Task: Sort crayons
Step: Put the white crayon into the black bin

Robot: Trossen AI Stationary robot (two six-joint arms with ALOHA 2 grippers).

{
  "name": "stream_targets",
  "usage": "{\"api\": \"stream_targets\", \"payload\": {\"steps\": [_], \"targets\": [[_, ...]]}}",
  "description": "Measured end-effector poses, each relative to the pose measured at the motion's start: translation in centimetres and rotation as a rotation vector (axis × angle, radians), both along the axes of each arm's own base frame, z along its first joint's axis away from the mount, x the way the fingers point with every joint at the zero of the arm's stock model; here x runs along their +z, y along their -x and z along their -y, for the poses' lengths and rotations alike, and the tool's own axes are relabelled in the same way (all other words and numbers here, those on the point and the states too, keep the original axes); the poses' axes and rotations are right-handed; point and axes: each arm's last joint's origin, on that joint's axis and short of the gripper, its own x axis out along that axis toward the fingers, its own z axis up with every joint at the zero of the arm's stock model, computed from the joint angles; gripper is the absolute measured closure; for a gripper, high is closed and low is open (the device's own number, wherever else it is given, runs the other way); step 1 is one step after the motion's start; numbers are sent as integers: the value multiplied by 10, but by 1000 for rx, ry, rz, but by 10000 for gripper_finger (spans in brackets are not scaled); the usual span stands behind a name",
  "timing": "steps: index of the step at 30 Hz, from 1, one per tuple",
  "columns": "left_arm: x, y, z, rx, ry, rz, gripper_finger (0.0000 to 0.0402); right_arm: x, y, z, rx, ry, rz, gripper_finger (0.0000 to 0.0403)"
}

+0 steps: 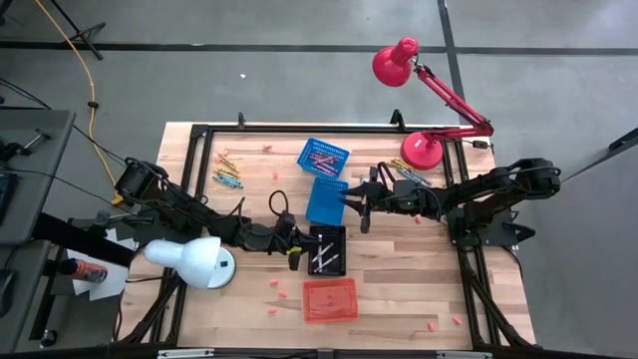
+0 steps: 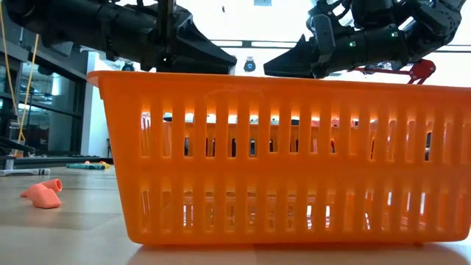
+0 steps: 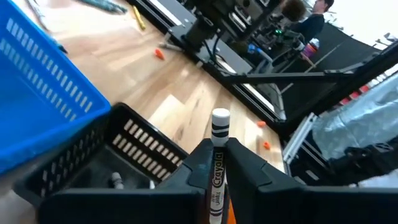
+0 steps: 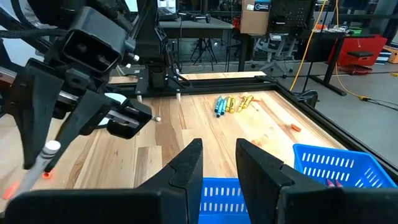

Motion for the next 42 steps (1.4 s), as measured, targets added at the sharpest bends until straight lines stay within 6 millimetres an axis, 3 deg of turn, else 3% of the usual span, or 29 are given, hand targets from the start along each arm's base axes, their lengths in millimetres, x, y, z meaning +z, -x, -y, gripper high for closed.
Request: {"api": "stream_targets", "payload": {"steps": [20, 29, 37, 42], "targets": [[1, 0, -1, 7, -89, -1, 250, 0, 0, 0, 6, -1, 1, 311], [33, 10, -25, -29, -437, -39, 242, 0, 0, 0, 4, -8, 3, 311], [50, 9, -71, 16, -670, -569, 241, 1, 0, 2, -5, -4, 12, 311], [42, 24, -106, 43, -578, -963, 237, 1, 0, 6, -22, -7, 15, 311]]}}
